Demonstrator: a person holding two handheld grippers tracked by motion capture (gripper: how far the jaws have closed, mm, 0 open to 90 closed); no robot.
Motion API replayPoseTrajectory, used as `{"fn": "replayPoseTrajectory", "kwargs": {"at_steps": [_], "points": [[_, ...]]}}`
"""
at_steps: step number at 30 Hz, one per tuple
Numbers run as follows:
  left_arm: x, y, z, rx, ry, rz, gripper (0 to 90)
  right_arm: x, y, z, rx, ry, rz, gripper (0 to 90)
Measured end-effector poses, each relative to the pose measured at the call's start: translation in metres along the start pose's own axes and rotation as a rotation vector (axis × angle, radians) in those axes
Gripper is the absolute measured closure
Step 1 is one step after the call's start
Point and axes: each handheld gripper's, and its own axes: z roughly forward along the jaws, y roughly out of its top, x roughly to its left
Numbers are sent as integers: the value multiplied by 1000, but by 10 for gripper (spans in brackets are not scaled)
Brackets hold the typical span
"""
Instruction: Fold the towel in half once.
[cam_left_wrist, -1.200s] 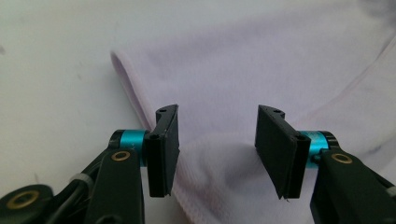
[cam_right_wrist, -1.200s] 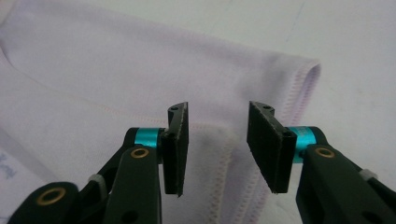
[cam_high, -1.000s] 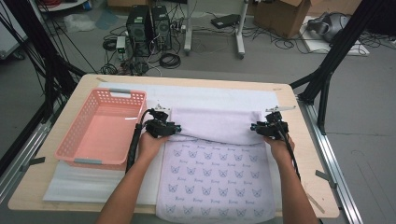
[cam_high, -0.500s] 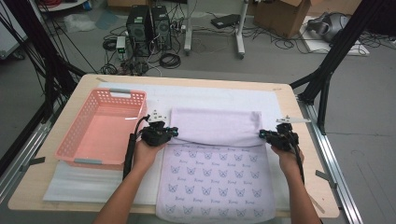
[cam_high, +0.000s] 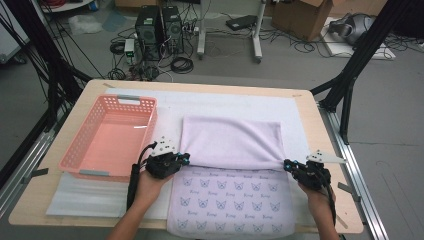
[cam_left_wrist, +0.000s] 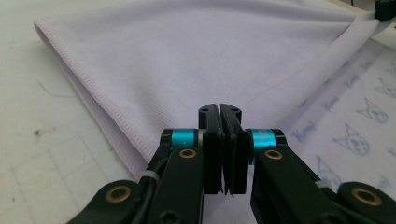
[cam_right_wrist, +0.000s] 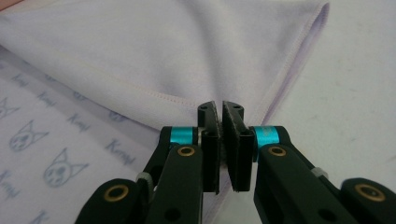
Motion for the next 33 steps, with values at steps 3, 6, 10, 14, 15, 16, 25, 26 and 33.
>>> {"fn": "replayPoseTrajectory", "kwargs": {"at_steps": [3, 6, 10, 14, 15, 16, 25, 26, 33], "points": [[-6, -5, -7, -5, -7, 12, 871, 4, -7, -6, -10, 2, -5, 855], [-12, -8, -14, -14, -15, 21, 873, 7, -11, -11, -1, 8, -14, 855], [-22, -11, -22, -8, -26, 41, 875, 13, -18, -22, -5, 18, -8, 855], [-30, -16, -33, -9, -38, 41, 876, 18, -25, -32, 2, 25, -16, 855], [-32, -17, -35, -10, -40, 41, 876, 20, -27, -34, 5, 29, -13, 855], [-35, -19, -38, -7, -44, 45, 876, 21, -28, -35, 6, 29, -20, 855], [-48, -36, -61, 12, -58, 62, 877, 38, -42, -49, 30, 54, -45, 854], [-49, -38, -62, 16, -58, 62, 877, 41, -44, -51, 31, 58, -42, 855], [-57, -45, -74, 21, -72, 70, 895, 48, -52, -64, 30, 71, -43, 855]]}}
